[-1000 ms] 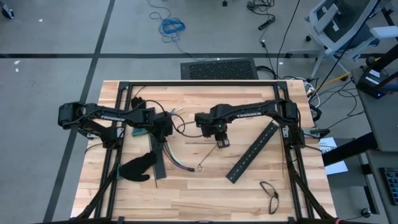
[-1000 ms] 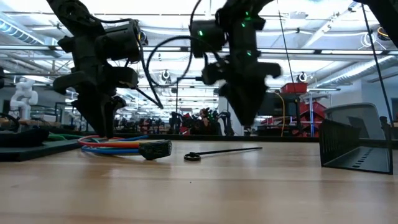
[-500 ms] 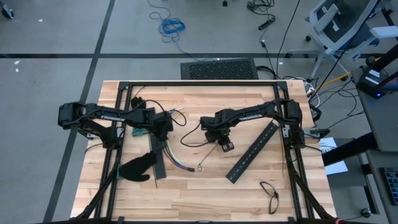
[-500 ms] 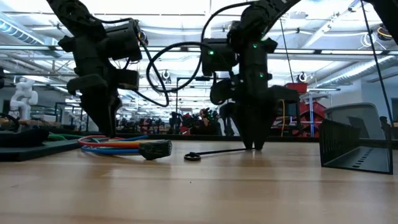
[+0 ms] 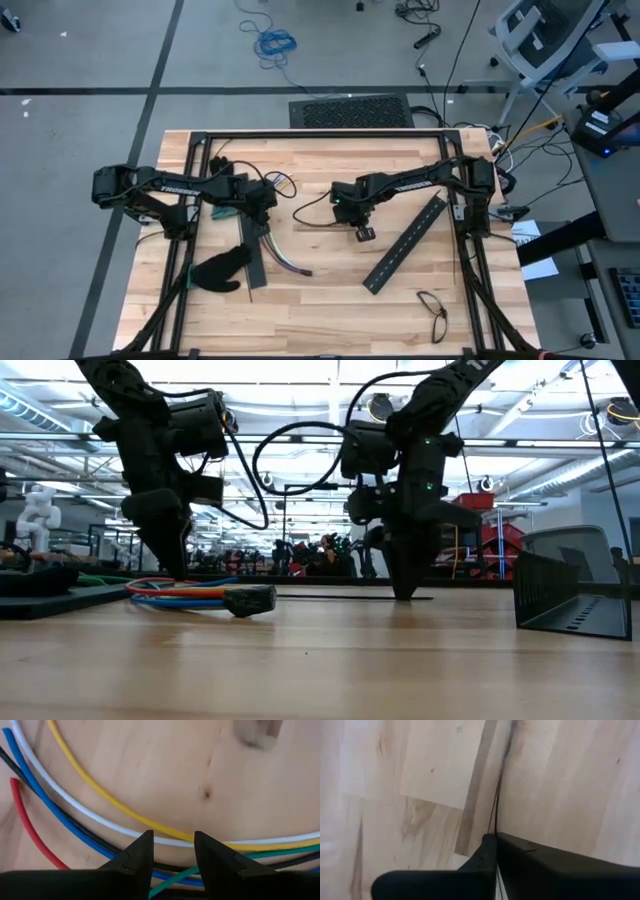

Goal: Ziptie cables

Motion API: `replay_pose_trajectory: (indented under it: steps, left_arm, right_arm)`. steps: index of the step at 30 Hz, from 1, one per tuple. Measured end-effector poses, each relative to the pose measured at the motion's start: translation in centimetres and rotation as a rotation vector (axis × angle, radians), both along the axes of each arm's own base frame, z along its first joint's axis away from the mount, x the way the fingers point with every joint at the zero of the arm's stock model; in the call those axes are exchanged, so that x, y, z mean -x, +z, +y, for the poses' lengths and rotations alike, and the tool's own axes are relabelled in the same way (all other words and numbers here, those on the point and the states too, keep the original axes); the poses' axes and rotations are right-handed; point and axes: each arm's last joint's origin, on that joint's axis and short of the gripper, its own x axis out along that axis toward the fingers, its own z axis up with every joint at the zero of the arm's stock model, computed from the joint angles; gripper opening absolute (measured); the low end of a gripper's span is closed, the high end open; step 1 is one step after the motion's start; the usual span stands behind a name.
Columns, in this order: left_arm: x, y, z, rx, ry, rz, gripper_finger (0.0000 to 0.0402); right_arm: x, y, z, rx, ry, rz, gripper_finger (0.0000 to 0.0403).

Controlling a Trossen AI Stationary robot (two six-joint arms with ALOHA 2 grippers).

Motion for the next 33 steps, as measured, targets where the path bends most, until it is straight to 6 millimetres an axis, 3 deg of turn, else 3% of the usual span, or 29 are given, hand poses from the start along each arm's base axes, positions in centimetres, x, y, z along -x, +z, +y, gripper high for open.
replay_pose_trajectory:
  steps: [6, 15, 20, 23, 28, 33]
  left_arm:
    - [0.5, 0.4, 0.0, 0.006, 0.005, 0.007, 0.0138]
    - [0.9, 3.3, 1.2, -0.102, 0.008, -0.192, 0.0138]
    - [0.4, 5.7, 1.3, -0.118, -0.087, -0.43, 0.0138]
    - [0.8, 6.4, 1.0, -0.068, -0.093, -0.471, 0.0138]
    - [2.3, 6.5, -0.8, 0.054, -0.162, -0.389, 0.0138]
    - [3.2, 5.2, -3.9, 0.115, -0.331, -0.207, 0.0138]
  right_arm:
    - [1.4, 3.3, -1.3, -0.075, -0.09, -0.019, 0.0]
    - [5.2, 8.9, -1.0, 0.091, 0.004, 0.11, 0.0]
    - [5.0, 12.6, -0.4, 0.135, 0.024, 0.109, 0.0]
    - [4.3, 14.7, 0.2, 0.139, 0.025, 0.044, 0.0]
    - [3.8, 15.3, 1.4, 0.137, 0.047, 0.003, 0.0]
    - [4.5, 14.2, 1.4, 0.127, 0.041, 0.074, 0.0]
